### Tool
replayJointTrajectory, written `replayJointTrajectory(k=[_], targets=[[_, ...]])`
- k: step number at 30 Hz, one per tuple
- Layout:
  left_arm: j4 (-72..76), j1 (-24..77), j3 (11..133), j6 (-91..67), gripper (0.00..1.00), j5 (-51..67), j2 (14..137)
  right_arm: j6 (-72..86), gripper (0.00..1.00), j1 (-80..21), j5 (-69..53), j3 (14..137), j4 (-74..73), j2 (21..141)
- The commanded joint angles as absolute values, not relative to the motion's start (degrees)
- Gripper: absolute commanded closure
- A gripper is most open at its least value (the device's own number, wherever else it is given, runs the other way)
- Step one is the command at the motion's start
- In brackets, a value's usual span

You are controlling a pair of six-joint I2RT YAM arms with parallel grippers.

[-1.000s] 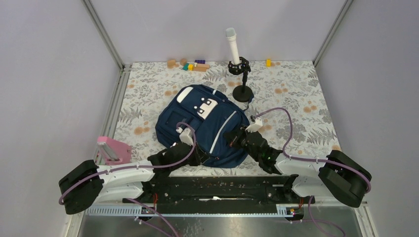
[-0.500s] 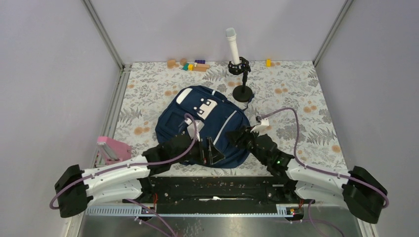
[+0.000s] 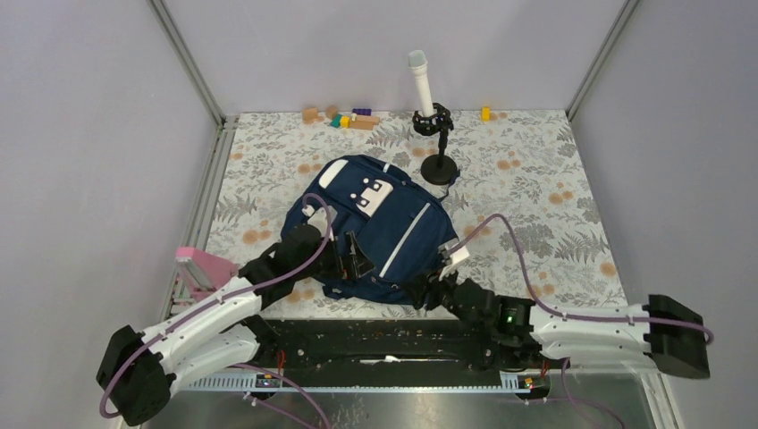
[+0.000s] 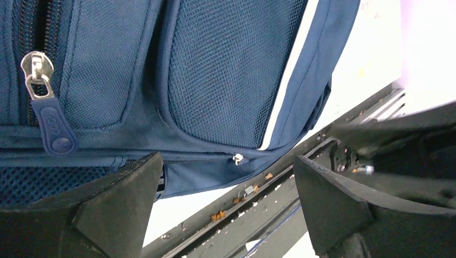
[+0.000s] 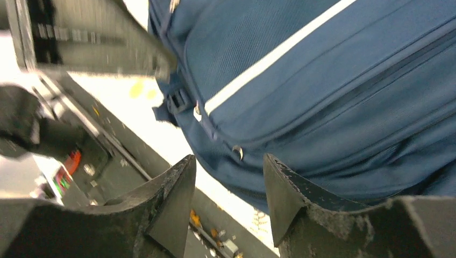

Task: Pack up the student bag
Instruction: Zip the student bag at the center of the board.

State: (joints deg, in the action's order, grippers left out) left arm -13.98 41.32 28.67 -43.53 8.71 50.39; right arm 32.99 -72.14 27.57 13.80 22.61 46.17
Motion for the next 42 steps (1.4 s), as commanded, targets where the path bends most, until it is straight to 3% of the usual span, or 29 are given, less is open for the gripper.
replayJointTrajectory(k=[1, 6, 16, 21, 27, 31, 37, 42], targets=[[-4.6, 39.9, 26.0, -46.2, 0.09, 8.5, 50.7, 28.9, 0.45, -80.3, 36.6, 18.4, 25.6, 54.0], [2.4, 38.1, 24.3, -48.7, 0.28, 10.4, 54.0, 25.2, 0.47, -83.7, 38.3, 25.8, 24.8, 64.8], [10.0, 37.9, 21.0, -52.4, 0.48, 11.8, 58.6, 27.1, 0.52, -84.0, 38.5, 30.8, 22.8, 73.7], [14.0, 37.9, 20.5, -54.5, 0.77, 12.6, 60.5, 25.7, 0.54, -84.5, 41.3, 34.6, 17.7, 76.6], [14.3, 37.9, 21.1, -55.0, 0.97, 12.6, 59.5, 27.5, 0.57, -85.0, 45.1, 41.6, 6.6, 81.5], [13.4, 37.8, 21.4, -54.7, 1.00, 12.4, 58.2, 28.1, 0.57, -84.9, 46.3, 43.4, 1.6, 81.5], [13.1, 37.8, 22.0, -54.8, 1.00, 12.8, 57.5, 37.3, 0.65, -83.7, 39.7, 45.5, -6.5, 79.3], [13.1, 37.9, 22.5, -54.6, 1.00, 13.3, 57.2, 43.5, 0.61, -83.6, 38.5, 46.3, -7.9, 78.2]])
